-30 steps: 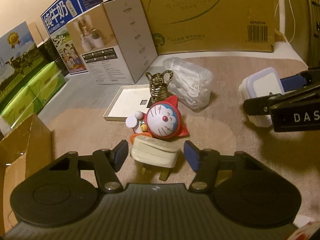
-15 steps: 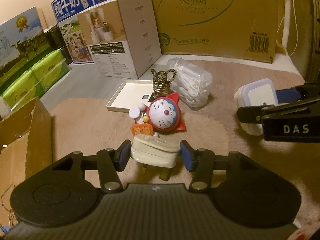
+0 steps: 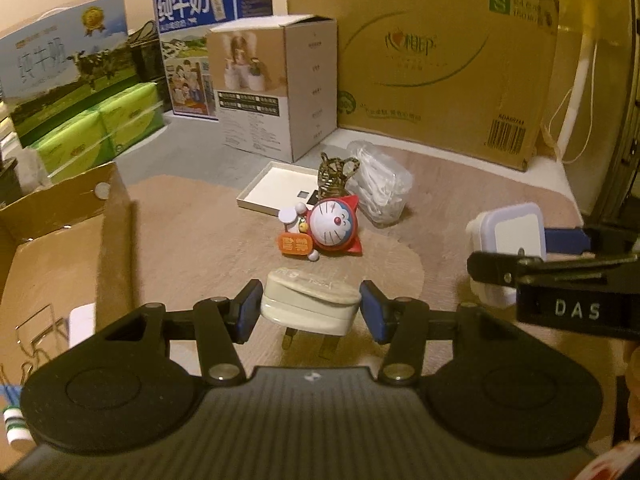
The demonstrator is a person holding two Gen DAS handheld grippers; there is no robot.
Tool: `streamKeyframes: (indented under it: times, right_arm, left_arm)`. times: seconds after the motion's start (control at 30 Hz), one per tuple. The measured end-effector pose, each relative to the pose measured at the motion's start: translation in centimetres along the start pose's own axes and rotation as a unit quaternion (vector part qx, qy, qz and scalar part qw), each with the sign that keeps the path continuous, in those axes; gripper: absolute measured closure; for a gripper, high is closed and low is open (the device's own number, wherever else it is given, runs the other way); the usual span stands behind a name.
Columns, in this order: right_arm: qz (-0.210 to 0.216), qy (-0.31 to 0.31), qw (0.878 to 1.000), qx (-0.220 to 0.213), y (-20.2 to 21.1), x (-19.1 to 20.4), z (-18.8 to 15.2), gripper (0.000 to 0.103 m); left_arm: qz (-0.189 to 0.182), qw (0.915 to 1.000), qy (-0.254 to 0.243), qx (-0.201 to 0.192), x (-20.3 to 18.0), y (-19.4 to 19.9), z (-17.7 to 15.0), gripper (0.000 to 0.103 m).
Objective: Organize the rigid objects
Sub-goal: 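Carry the plug into the cardboard box and open the left tool while the right carries the night light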
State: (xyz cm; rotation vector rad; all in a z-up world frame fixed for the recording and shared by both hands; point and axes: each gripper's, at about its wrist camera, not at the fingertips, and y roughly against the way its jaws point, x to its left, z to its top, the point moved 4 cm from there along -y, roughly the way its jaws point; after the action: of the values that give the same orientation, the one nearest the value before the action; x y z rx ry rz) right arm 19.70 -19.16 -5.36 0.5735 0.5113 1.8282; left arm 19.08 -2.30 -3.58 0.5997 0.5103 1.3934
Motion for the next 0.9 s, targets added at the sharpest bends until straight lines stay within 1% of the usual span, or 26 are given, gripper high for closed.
streamKeyframes:
  times: [0.27, 0.5, 0.7, 0.9]
  right_arm:
    - [0.012, 0.013, 1.000, -0.012, 3.2, 2.4, -0.2, 0.038]
    - [0.023, 0.026, 0.999, -0.021, 5.4, 4.7, -0.4, 0.038]
    - [0.043, 0.039, 0.998, -0.024, 6.5, 7.2, -0.7, 0.038]
    - [0.069, 0.054, 0.996, -0.025, 7.1, 10.1, -0.7, 0.038]
  left_arm:
    - [0.006, 0.9997, 0.016, -0.019, 1.2, 4.0, -0.1, 0.054]
    - [0.011, 0.9990, 0.033, -0.026, 2.4, 7.1, -1.0, 0.054]
    - [0.022, 0.9981, 0.046, -0.034, 3.9, 9.8, -1.9, 0.054]
    - [0.042, 0.9966, 0.059, -0.041, 6.2, 12.2, -2.6, 0.054]
